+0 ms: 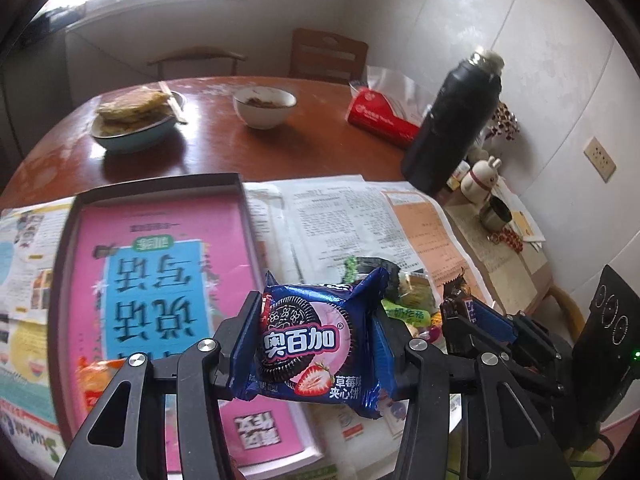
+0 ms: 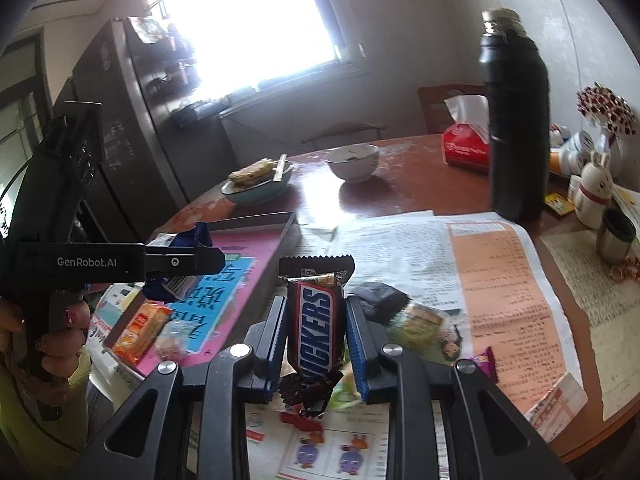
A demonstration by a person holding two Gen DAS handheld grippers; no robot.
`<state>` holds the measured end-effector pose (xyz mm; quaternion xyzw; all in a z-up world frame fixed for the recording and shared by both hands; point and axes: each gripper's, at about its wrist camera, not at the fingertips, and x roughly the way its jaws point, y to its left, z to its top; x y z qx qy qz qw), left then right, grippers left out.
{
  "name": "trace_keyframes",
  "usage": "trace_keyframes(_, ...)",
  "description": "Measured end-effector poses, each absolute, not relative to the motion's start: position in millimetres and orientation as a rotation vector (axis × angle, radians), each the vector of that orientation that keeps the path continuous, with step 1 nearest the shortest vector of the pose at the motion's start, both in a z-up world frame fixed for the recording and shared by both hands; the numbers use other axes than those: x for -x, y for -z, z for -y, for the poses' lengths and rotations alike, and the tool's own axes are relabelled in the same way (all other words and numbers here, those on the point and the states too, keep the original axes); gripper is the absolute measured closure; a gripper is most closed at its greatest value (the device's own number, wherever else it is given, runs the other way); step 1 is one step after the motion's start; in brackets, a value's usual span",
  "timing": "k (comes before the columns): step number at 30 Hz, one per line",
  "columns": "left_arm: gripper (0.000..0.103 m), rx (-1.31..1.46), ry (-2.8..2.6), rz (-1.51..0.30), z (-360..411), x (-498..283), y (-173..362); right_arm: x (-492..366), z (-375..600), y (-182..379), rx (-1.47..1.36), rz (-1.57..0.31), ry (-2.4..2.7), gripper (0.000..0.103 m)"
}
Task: Organize snacks
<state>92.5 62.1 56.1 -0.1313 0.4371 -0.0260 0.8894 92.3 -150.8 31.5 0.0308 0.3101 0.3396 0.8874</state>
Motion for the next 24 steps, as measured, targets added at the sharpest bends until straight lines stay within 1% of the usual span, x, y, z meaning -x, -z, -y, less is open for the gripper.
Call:
trace_keyframes(11,0.052,0.311,-0.059,-0.86,-117,-44,-69,-69,95,-48,-0.012,-0.625,-0.849,0.074)
trace_keyframes(24,0.052,0.353,-0.133,-0.855,-161,-5,-60,-51,30,-53,0.069,-0.641,-0.953,0.074)
